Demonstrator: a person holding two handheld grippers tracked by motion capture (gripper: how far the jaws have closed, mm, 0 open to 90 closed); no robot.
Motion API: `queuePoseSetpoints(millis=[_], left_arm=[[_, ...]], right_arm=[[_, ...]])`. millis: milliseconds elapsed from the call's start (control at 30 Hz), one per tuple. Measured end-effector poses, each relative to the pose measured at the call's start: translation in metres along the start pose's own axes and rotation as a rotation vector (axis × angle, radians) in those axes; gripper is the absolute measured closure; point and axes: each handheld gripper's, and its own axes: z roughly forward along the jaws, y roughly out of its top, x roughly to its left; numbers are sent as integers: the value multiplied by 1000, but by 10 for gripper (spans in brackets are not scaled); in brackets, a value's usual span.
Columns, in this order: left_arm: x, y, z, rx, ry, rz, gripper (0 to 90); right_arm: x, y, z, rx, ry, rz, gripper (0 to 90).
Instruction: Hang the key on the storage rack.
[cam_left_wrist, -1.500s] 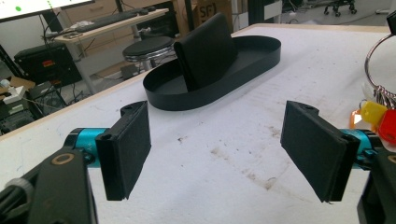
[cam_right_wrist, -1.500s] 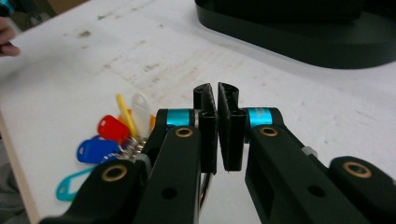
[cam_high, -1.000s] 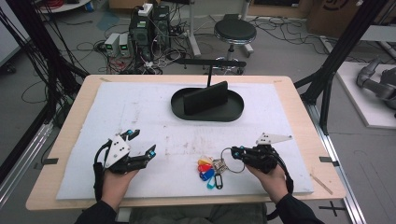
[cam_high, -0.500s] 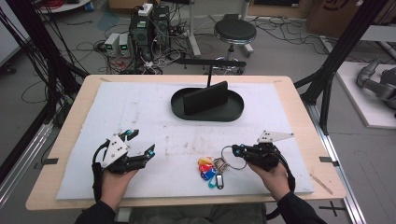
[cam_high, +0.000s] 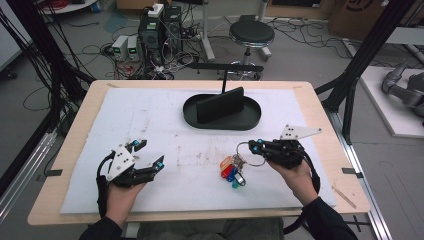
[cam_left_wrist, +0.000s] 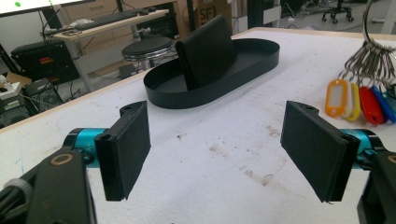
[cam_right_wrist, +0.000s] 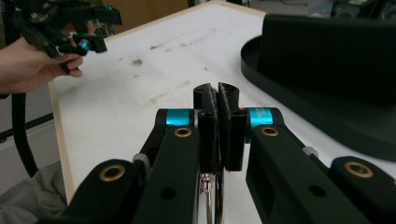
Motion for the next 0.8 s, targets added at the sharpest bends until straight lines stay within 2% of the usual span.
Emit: queuePoseSetpoints(millis=[333,567,633,800], left_arm=[[1,-1,-3,-5,-1,-5,241],[1,-1,-4,-7,3,-4,241],[1,-1,-4,-5,6,-4,241],[1,-2,-3,-3,3,-2,241]], right_arm=[[-13,30,-3,-38,-3,-58,875],[-26,43,-7,-64,-10,-68,875],[-34,52,-8,-76,-24,-75,875],[-43,65,-11,-96,-43,-84,875]])
